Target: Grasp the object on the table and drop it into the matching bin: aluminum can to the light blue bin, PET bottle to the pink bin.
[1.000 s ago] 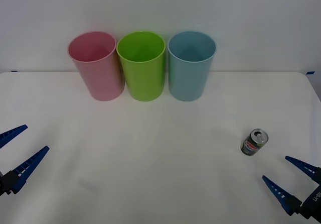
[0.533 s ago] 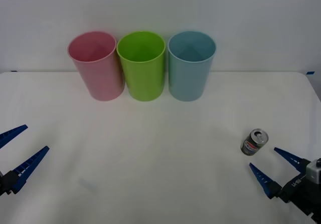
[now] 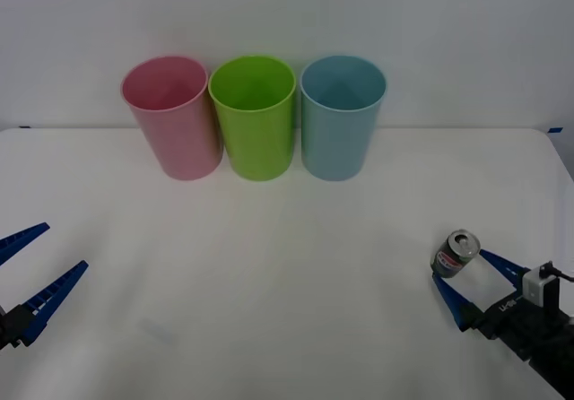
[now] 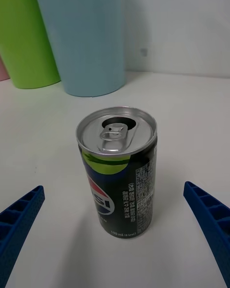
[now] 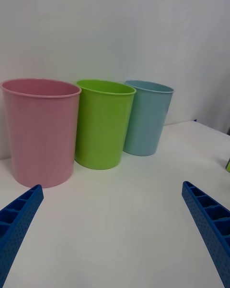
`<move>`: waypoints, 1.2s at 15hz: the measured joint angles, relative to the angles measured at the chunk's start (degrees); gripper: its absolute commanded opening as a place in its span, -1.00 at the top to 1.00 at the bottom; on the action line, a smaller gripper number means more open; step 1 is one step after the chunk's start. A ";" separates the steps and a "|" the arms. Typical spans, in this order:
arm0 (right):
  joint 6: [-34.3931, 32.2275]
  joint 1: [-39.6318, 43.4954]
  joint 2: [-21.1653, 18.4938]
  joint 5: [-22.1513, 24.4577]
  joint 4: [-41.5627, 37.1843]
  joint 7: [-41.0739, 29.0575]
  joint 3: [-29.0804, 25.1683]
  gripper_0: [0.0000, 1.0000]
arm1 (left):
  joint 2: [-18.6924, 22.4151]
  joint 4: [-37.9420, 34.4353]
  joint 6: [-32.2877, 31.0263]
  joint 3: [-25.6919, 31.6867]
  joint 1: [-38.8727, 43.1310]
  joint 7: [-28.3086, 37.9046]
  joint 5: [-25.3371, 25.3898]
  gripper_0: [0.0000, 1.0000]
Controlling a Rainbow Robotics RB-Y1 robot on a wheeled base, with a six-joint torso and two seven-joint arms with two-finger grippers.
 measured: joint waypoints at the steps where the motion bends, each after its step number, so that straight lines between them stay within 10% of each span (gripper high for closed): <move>1: 1.14 -0.41 0.00 -0.12 0.00 0.00 0.65 -1.00 | 0.00 0.00 0.00 0.00 0.00 0.00 0.00 -1.00; 18: 9.44 -3.71 1.06 -0.21 0.01 0.21 5.10 -1.00 | 0.00 0.00 0.00 0.00 0.00 0.00 0.00 -1.00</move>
